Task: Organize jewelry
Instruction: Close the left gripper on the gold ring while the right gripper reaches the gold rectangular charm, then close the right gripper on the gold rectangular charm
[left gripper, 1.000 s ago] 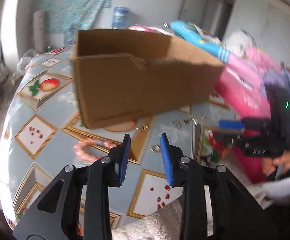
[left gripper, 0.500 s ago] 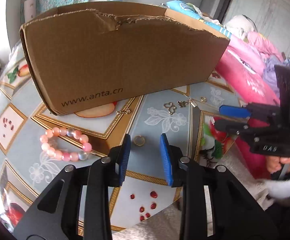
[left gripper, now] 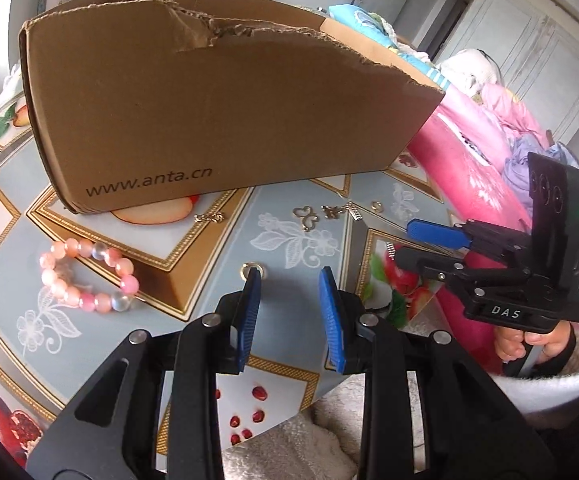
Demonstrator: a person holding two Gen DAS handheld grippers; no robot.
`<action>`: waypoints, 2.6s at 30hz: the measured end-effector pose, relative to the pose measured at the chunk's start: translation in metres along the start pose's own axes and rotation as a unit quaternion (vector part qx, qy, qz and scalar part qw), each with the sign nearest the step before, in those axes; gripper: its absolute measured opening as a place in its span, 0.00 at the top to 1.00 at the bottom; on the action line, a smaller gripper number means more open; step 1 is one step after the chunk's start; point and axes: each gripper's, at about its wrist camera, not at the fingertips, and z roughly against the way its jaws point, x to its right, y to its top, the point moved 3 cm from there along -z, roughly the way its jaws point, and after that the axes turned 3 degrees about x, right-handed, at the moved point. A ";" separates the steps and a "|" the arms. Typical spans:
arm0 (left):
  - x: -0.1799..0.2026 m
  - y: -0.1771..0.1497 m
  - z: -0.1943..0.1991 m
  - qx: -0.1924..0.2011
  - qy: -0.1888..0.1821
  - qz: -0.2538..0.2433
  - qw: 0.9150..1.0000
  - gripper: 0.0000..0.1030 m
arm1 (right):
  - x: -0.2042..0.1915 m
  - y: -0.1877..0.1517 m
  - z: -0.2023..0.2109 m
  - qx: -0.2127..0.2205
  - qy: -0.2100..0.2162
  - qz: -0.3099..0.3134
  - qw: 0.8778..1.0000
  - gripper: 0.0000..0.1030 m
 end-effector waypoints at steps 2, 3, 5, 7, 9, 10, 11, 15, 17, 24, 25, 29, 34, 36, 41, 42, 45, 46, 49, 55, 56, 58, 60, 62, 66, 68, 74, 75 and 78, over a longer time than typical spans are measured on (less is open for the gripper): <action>0.003 0.000 0.002 0.005 -0.002 -0.011 1.000 0.73 | 0.000 0.000 0.000 0.000 0.000 0.001 1.000 0.58; 0.004 0.000 0.004 0.007 0.003 -0.022 1.000 0.73 | 0.000 0.000 0.000 0.000 0.000 0.001 1.000 0.58; 0.007 0.001 0.007 0.011 0.021 -0.054 0.998 0.73 | 0.000 0.000 0.000 0.000 0.000 0.002 1.000 0.57; 0.008 0.001 0.007 0.008 0.043 -0.086 0.995 0.73 | 0.000 0.000 0.000 0.001 0.001 0.003 1.000 0.58; 0.008 0.002 0.006 0.003 0.056 -0.113 0.992 0.73 | -0.001 0.001 0.000 0.001 0.002 0.004 1.000 0.57; 0.007 0.002 0.005 -0.001 0.064 -0.129 0.990 0.73 | -0.001 0.000 0.000 0.001 0.003 0.005 1.000 0.58; 0.007 0.002 0.005 -0.004 0.067 -0.141 0.988 0.73 | -0.002 0.001 0.000 0.000 0.004 0.005 1.000 0.58; 0.007 0.004 -0.001 -0.017 0.076 -0.182 0.980 0.73 | -0.003 0.001 -0.001 0.001 0.006 0.006 1.000 0.58; 0.008 0.004 -0.003 -0.023 0.074 -0.196 0.978 0.79 | -0.003 0.001 -0.001 0.001 0.006 0.007 1.000 0.58; 0.010 0.007 -0.007 -0.032 0.057 -0.226 0.972 0.84 | -0.002 0.003 -0.002 0.001 0.008 0.007 1.000 0.58; 0.010 0.007 -0.007 -0.033 0.054 -0.229 0.971 0.85 | -0.002 0.003 -0.002 0.001 0.008 0.007 1.000 0.58; 0.010 0.008 -0.009 -0.030 0.053 -0.231 0.971 0.89 | -0.002 0.004 -0.003 0.001 0.009 0.007 1.000 0.58; 0.013 0.007 -0.009 -0.021 0.061 -0.230 0.971 0.90 | -0.002 0.004 -0.002 0.001 0.009 0.008 1.000 0.58; 0.013 0.006 -0.009 -0.018 0.063 -0.227 0.972 0.90 | -0.002 0.005 -0.001 0.002 0.009 0.009 1.000 0.58; 0.012 0.006 -0.003 -0.006 0.060 -0.209 0.976 0.91 | -0.005 0.007 0.004 0.009 0.013 0.020 1.000 0.58; 0.012 0.006 -0.002 -0.004 0.059 -0.206 0.977 0.91 | -0.007 0.007 0.006 0.010 0.015 0.024 1.000 0.58; 0.009 0.007 0.000 0.003 0.060 -0.195 0.979 0.91 | -0.014 0.005 0.007 0.008 0.022 0.042 0.999 0.63; 0.008 0.007 0.001 0.005 0.059 -0.190 0.980 0.91 | -0.016 0.005 0.006 0.006 0.023 0.049 0.999 0.65; 0.006 0.008 0.004 0.011 0.056 -0.180 0.982 0.91 | -0.020 0.003 0.002 -0.004 0.020 0.073 0.997 0.70; 0.004 0.008 0.011 0.021 0.054 -0.168 0.984 0.91 | -0.020 0.002 -0.004 -0.019 0.021 0.111 0.993 0.76; 0.003 0.008 0.012 0.021 0.053 -0.167 0.984 0.91 | -0.020 0.003 -0.005 -0.021 0.025 0.115 0.993 0.77; 0.002 0.008 0.013 0.022 0.050 -0.164 0.985 0.91 | -0.018 0.004 -0.005 -0.025 0.036 0.120 0.992 0.79; 0.002 0.009 0.014 0.023 0.049 -0.163 0.985 0.91 | -0.017 0.005 -0.007 -0.031 0.050 0.123 0.991 0.80; 0.001 0.009 0.015 0.024 0.048 -0.162 0.985 0.91 | -0.015 0.007 -0.009 -0.039 0.060 0.127 0.989 0.80; 0.001 0.010 0.017 0.029 0.045 -0.158 0.986 0.91 | -0.010 0.009 -0.010 -0.049 0.075 0.126 0.988 0.93; 0.002 0.011 0.017 0.030 0.044 -0.156 0.986 0.91 | -0.007 0.009 -0.011 -0.051 0.089 0.110 0.989 0.95; 0.001 0.010 0.021 0.033 0.044 -0.154 0.987 0.91 | -0.007 0.006 -0.007 -0.045 0.086 0.099 0.990 0.95; 0.001 0.011 0.022 0.034 0.044 -0.153 0.987 0.91 | -0.008 0.006 -0.008 -0.046 0.085 0.095 0.991 0.95; 0.001 0.011 0.023 0.036 0.045 -0.153 0.987 0.91 | -0.012 0.006 -0.006 -0.039 0.081 0.096 0.991 0.96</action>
